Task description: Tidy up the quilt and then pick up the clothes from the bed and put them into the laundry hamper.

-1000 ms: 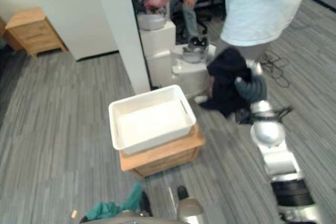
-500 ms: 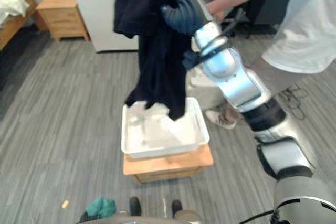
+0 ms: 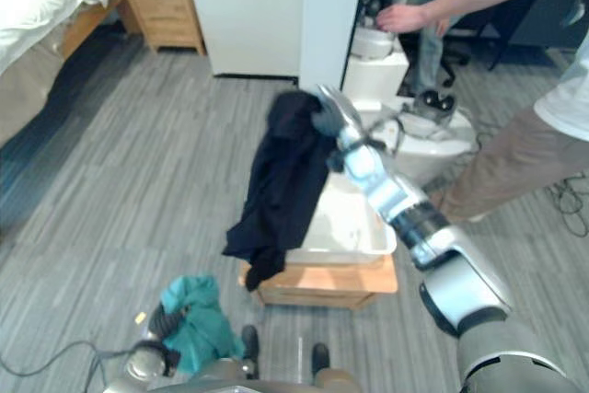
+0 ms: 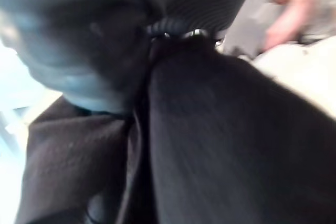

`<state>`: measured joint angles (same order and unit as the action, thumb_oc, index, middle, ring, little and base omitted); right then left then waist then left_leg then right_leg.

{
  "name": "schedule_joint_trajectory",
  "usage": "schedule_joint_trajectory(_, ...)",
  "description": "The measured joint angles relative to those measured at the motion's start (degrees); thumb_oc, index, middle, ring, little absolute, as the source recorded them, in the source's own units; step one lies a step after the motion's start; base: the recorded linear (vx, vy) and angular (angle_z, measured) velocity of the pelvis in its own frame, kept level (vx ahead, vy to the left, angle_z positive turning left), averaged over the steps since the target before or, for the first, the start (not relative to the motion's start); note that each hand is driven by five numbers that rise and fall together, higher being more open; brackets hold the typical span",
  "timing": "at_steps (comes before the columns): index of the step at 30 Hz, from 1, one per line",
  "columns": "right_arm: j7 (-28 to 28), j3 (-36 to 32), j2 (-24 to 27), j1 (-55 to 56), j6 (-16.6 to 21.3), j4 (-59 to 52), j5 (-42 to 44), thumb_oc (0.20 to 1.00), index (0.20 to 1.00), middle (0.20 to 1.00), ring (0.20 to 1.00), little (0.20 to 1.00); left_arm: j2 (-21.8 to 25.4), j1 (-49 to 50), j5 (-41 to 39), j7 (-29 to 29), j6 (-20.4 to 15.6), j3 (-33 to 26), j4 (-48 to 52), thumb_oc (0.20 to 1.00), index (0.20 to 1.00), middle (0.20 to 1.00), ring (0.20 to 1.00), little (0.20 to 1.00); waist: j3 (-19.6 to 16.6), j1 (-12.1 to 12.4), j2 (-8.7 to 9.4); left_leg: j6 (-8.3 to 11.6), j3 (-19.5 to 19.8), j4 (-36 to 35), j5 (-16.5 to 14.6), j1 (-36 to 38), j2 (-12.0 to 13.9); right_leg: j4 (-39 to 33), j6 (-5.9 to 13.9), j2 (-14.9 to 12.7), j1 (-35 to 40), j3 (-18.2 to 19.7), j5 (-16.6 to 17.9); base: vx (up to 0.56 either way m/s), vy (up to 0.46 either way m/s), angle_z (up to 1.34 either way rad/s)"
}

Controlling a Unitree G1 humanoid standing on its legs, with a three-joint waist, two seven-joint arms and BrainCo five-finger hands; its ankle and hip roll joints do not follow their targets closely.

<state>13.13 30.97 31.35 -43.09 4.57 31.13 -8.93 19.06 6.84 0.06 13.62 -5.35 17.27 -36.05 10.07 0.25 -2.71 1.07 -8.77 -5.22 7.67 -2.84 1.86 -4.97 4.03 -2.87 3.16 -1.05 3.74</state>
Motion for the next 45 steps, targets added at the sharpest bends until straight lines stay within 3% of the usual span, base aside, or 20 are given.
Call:
schedule_joint_trajectory(3,-0.01,-4.93,2.17,8.15,-1.42,2.85,-0.1,0.2,0.2,0.2,0.2,0.2,3.4,1.18,-0.51,-0.99,-0.38,-2.58,9.2,0.2,0.2,0.2,0.2,0.2,1.22,-0.32,-2.4,-0.41,-0.04,0.02,0.35,0.05,-0.4,0.01,-0.12,-0.39,0.03,-0.17,0.18,0.0,-0.03,0.0)
schedule_joint_trajectory(4,-0.09,-5.98,2.73,10.49,-1.67,4.14,-0.2,0.338,0.338,0.338,0.338,0.338,4.91,1.69,-1.61,-1.3,-0.57,-3.52,12.62,0.2,0.2,0.2,0.2,0.2,1.38,-0.27,-2.71,-0.65,-0.05,0.07,0.53,0.05,-0.41,0.0,-0.19,-0.4,0.03,-0.23,0.23,0.0,0.0,0.0)
schedule_joint_trajectory(5,-0.74,-5.68,3.68,12.5,-3.4,5.83,-0.2,1.0,1.0,1.0,1.0,1.0,5.79,2.46,-2.2,-1.23,-2.52,-5.55,15.19,0.2,0.2,0.2,0.2,0.2,1.6,-0.23,-3.3,-0.65,-0.02,0.01,0.51,0.08,-0.47,0.07,-0.21,-0.41,0.12,-0.37,0.26,0.01,-0.026,-0.05)
schedule_joint_trajectory(7,-1.01,-6.67,5.21,15.34,-3.9,5.89,-3.53,1.0,1.0,1.0,1.0,1.0,7.06,1.51,-4.41,-1.92,-3.05,-8.73,19.15,0.2,0.2,0.2,0.2,0.2,1.8,-1.1,-4.06,-0.68,-0.06,0.29,0.56,0.2,-0.44,0.12,-0.2,-0.37,0.33,-0.53,0.24,0.01,-0.028,0.02)
schedule_joint_trajectory(12,-1.25,-8.33,6.17,20.1,-4.28,7.78,-12.23,1.0,1.0,1.0,1.0,1.0,12.6,-0.06,-8.2,-5.1,-5.55,-10.57,33.56,0.2,0.2,0.2,0.2,0.2,2.03,-1.93,-3.97,-0.34,-0.1,0.32,0.22,1.82,-0.18,-0.02,-0.01,-0.17,1.63,-0.52,-0.45,0.0,-0.005,0.01)
schedule_joint_trajectory(18,-1.05,-13.03,0.6,30.54,-4.97,16.35,-16.67,1.0,1.0,1.0,1.0,1.0,12.86,-3.89,-13.06,-8.12,-9.17,-13.63,46.29,0.2,0.2,0.2,0.2,0.2,2.09,-3.36,-3.61,0.39,-0.54,-0.01,-0.88,2.67,-0.15,0.03,0.05,-0.18,2.48,0.41,-0.99,0.04,-0.033,-0.08)
schedule_joint_trajectory(22,-1.33,-19.29,-5.6,36.3,-6.28,32.1,-17.17,1.0,1.0,1.0,1.0,1.0,11.86,-7.92,-12.65,-9.22,-8.65,-12.34,45.71,0.2,0.2,0.2,0.2,0.2,2.14,-6.57,-2.4,0.42,-1.78,0.0,-1.49,4.16,0.03,0.0,-0.03,-0.12,3.25,1.61,-1.06,0.03,-0.015,-0.14)
schedule_joint_trajectory(25,-1.69,-19.7,-7.91,41.59,-7.25,37.79,-14.52,1.0,1.0,1.0,1.0,1.0,9.98,-11.18,-12.2,-8.48,-8.32,-11.72,42.96,0.2,0.2,0.2,0.2,0.2,1.99,-7.84,-1.85,0.57,-2.82,0.0,-1.83,4.15,0.25,-0.03,-0.11,-0.05,2.71,2.53,-1.3,0.04,-0.014,-0.14)
schedule_joint_trajectory(30,-2.06,-19.18,-9.79,45.65,-8.85,43.87,-12.9,1.0,1.0,1.0,1.0,1.0,7.86,-21.78,-5.81,-4.23,-5.79,-4.63,28.68,0.2,0.2,0.2,0.2,0.2,1.77,-11.35,-1.53,0.42,-4.53,-0.01,-2.02,4.94,0.44,-0.04,0.03,-0.02,2.83,4.1,-1.21,-0.01,-0.028,-0.21)
schedule_joint_trajectory(31,-2.0,-19.05,-9.99,46.18,-9.26,44.18,-12.89,1.0,1.0,1.0,1.0,1.0,6.33,-25.63,-4.37,-2.64,-5.89,-1.11,20.92,0.548,0.548,0.548,0.548,0.548,1.22,-11.79,-1.72,0.88,-5.13,-0.02,-2.44,4.39,0.65,-0.03,0.14,0.09,2.06,4.73,-1.12,0.0,-0.005,-0.2)
schedule_joint_trajectory(32,-1.98,-18.44,-10.0,46.4,-9.39,44.01,-12.88,1.0,1.0,1.0,1.0,1.0,5.04,-27.21,-3.74,-2.39,-4.54,0.09,17.07,1.0,1.0,1.0,1.0,1.0,1.16,-12.81,-1.73,0.9,-5.2,-0.02,-2.44,4.09,0.67,-0.03,0.19,0.11,1.44,4.84,-1.08,0.0,-0.004,-0.27)
schedule_joint_trajectory(35,-1.93,-16.94,-10.1,44.8,-9.3,42.89,-12.78,1.0,1.0,1.0,1.0,1.0,1.26,-27.92,-3.08,-2.94,-1.22,5.71,6.7,1.0,1.0,1.0,1.0,1.0,1.11,-15.64,-1.82,0.84,-7.26,-0.02,-2.4,3.95,0.94,-0.03,0.31,0.26,0.44,6.5,-0.65,0.01,0.003,-0.32)
schedule_joint_trajectory(39,-1.83,-16.85,-10.41,43.48,-9.31,41.79,-10.72,1.0,1.0,1.0,1.0,1.0,-3.02,-27.6,-1.49,-3.57,0.07,7.25,-5.95,1.0,1.0,1.0,1.0,1.0,1.1,-17.38,-1.83,0.85,-9.47,-0.01,-2.51,4.24,1.33,-0.02,0.3,0.47,-0.16,8.15,-0.63,0.03,-0.014,-0.26)
schedule_joint_trajectory(45,-1.0,-15.35,-11.87,41.82,-8.98,41.12,-10.16,1.0,1.0,1.0,1.0,1.0,-3.25,-26.72,-2.35,-3.96,2.02,5.02,-13.17,1.0,1.0,1.0,1.0,1.0,1.15,-17.12,-2.12,1.08,-9.82,-0.01,-2.68,4.94,1.95,-0.02,0.17,1.09,0.05,8.87,-0.65,0.02,-0.026,-0.05)
